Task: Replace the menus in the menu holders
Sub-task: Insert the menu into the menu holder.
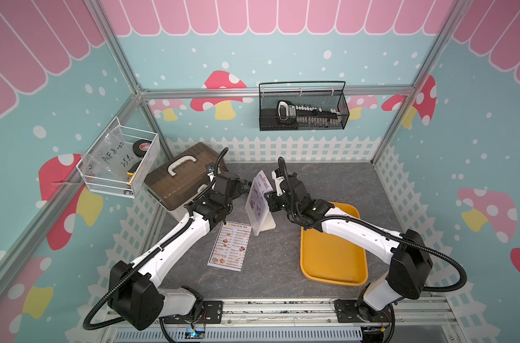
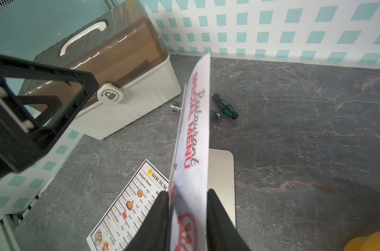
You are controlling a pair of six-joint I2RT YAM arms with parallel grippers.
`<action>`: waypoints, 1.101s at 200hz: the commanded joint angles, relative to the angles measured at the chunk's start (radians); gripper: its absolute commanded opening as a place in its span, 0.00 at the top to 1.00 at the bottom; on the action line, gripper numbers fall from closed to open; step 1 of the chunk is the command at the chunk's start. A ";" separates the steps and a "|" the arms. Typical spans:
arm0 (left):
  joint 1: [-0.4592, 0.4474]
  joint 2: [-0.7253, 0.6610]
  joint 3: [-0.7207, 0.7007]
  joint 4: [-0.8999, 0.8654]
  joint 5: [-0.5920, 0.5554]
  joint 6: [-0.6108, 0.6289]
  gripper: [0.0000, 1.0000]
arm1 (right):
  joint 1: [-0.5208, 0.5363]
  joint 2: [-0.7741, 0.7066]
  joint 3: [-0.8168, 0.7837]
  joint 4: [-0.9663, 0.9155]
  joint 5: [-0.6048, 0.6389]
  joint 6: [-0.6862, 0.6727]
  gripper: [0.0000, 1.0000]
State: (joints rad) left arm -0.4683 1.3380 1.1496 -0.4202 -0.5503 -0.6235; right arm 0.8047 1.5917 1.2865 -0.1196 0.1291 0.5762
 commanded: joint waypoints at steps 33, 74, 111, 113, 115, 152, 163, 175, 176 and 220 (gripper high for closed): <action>-0.007 -0.008 0.028 -0.012 -0.026 0.009 0.03 | -0.006 -0.018 0.064 -0.003 -0.043 -0.003 0.71; -0.008 -0.006 0.038 -0.016 -0.030 0.016 0.03 | -0.007 -0.017 0.059 -0.016 -0.040 0.000 0.80; -0.009 -0.005 0.041 -0.016 -0.030 0.018 0.03 | -0.009 0.005 0.052 -0.017 -0.052 0.020 0.94; -0.009 -0.005 0.042 -0.016 -0.030 0.018 0.03 | -0.009 0.006 0.053 -0.018 -0.053 0.020 0.94; -0.009 -0.005 0.042 -0.016 -0.030 0.018 0.03 | -0.009 0.008 0.053 -0.017 -0.054 0.020 0.94; -0.009 -0.005 0.042 -0.016 -0.033 0.018 0.03 | -0.009 0.034 0.054 -0.016 -0.090 0.038 0.95; -0.009 -0.005 0.042 -0.017 -0.033 0.021 0.03 | -0.009 0.039 0.049 -0.014 -0.098 0.045 0.95; -0.009 -0.005 0.044 -0.017 -0.034 0.021 0.03 | -0.009 0.039 0.041 -0.011 -0.100 0.051 0.95; -0.009 -0.003 0.044 -0.017 -0.034 0.021 0.03 | -0.009 0.040 0.040 -0.011 -0.100 0.050 0.95; -0.009 0.001 0.045 -0.017 -0.033 0.019 0.03 | -0.011 0.031 0.047 -0.028 -0.083 0.045 0.82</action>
State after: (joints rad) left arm -0.4736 1.3380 1.1660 -0.4259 -0.5583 -0.6128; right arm 0.7982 1.6169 1.3251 -0.1333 0.0402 0.6186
